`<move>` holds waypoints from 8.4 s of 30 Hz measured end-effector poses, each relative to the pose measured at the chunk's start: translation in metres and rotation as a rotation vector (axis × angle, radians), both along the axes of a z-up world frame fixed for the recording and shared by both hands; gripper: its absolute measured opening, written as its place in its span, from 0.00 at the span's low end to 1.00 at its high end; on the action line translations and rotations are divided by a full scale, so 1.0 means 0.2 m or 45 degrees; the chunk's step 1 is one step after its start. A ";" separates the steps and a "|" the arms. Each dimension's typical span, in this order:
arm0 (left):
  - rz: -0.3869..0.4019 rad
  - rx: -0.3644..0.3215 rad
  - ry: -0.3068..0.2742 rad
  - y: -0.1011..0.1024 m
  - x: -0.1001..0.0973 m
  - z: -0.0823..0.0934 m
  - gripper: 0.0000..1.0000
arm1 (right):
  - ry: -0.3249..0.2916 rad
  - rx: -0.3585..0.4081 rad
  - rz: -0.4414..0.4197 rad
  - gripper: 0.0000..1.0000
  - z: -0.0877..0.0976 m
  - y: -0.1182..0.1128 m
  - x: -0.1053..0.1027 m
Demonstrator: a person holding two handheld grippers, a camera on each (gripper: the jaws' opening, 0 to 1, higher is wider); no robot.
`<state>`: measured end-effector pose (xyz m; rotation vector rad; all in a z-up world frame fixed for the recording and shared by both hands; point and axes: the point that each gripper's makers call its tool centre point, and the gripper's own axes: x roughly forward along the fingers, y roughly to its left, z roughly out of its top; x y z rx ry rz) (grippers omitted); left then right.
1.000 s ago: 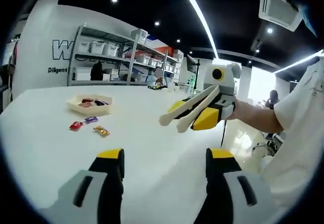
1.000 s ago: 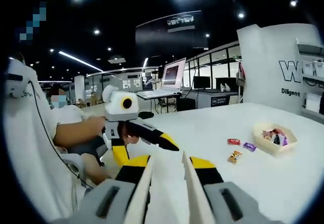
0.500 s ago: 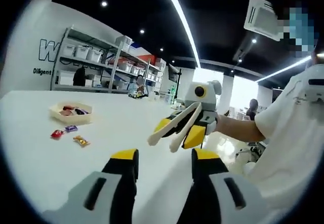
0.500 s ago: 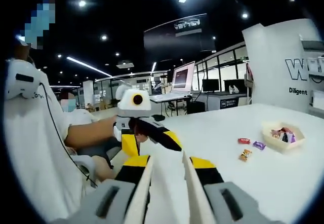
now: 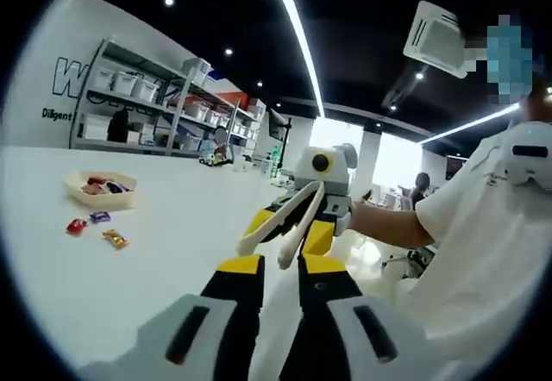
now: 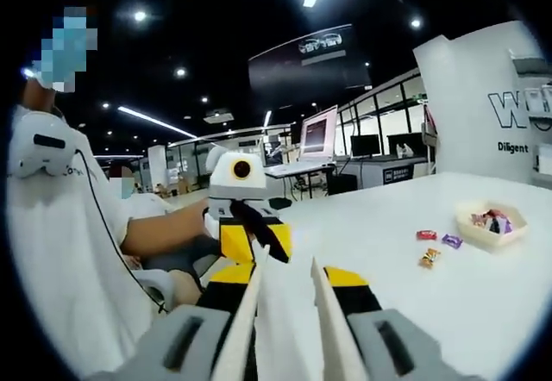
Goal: Place the target food into the container with the food tongs after gripping and lifting it, then release it inside without dropping or visibly crushing the food.
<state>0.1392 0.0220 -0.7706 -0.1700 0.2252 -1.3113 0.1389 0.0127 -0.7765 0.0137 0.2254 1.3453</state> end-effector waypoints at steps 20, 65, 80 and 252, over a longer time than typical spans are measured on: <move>-0.136 -0.104 -0.027 -0.02 -0.07 0.07 0.04 | 0.108 0.116 0.068 0.24 0.04 0.01 -0.04; -0.195 -0.518 0.245 -0.06 -0.07 0.21 0.02 | 0.210 0.389 0.070 0.22 0.25 0.07 -0.04; -0.036 -0.502 0.112 -0.02 0.01 0.21 0.10 | 0.271 0.396 0.054 0.14 0.28 0.03 0.00; 0.810 0.340 -0.117 0.40 0.39 -0.20 0.74 | 0.221 -0.388 -1.039 0.14 -0.21 -0.20 1.83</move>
